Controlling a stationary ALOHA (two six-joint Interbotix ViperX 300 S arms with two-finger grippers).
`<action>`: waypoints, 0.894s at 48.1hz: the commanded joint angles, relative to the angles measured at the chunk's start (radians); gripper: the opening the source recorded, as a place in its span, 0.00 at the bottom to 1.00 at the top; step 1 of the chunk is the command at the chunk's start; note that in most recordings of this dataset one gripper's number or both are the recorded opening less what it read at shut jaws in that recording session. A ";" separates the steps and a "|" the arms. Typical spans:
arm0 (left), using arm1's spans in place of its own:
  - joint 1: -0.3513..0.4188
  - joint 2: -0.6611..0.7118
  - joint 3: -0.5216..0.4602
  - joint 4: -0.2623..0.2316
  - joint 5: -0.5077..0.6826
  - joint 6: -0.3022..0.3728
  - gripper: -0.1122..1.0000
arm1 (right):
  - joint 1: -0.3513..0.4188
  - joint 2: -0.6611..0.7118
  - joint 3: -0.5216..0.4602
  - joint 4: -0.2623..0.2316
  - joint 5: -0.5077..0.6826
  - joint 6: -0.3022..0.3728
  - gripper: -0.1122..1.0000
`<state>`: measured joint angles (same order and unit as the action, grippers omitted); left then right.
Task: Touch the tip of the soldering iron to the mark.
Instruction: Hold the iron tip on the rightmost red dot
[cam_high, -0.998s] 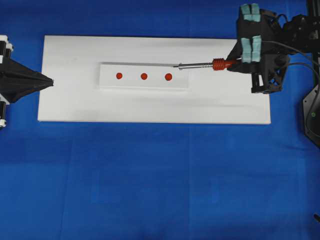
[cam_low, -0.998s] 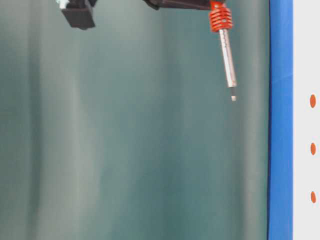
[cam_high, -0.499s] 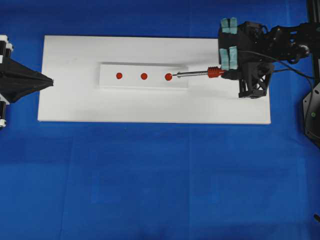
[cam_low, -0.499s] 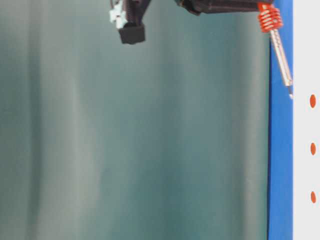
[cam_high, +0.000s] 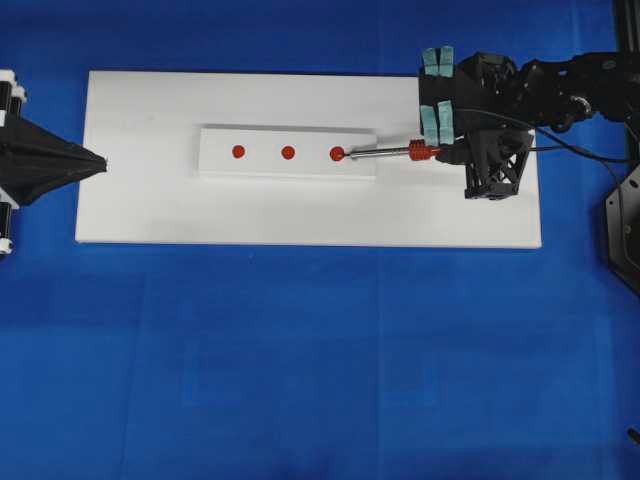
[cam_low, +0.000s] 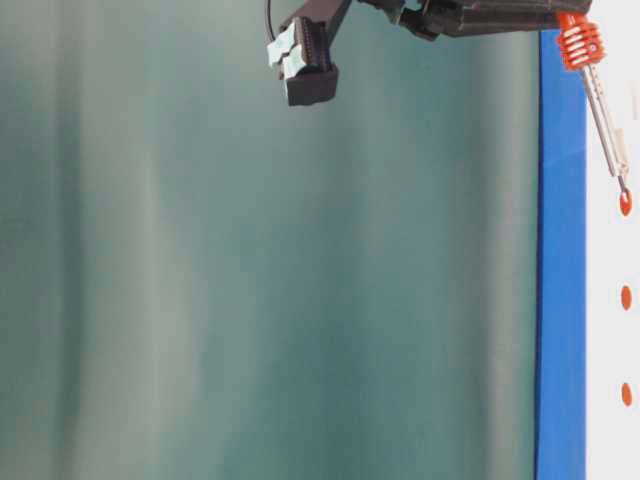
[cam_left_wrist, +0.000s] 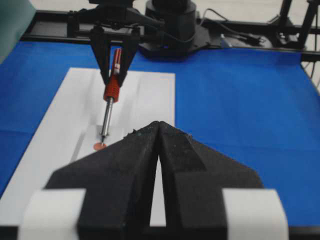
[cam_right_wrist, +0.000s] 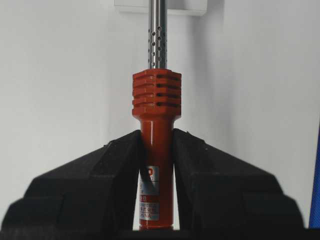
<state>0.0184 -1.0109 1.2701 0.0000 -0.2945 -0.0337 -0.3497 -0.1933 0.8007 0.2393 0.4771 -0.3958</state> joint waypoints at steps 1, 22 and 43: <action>0.002 0.008 -0.011 0.002 -0.012 0.002 0.10 | 0.002 -0.008 -0.011 0.000 -0.008 -0.002 0.16; 0.002 0.008 -0.011 0.003 -0.011 0.000 0.10 | 0.002 -0.002 -0.014 0.000 -0.008 -0.002 0.16; 0.002 0.008 -0.011 0.002 -0.012 0.002 0.10 | 0.002 0.000 -0.012 0.000 -0.008 -0.002 0.16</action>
<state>0.0184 -1.0109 1.2701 0.0015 -0.2961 -0.0337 -0.3497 -0.1856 0.8007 0.2393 0.4755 -0.3958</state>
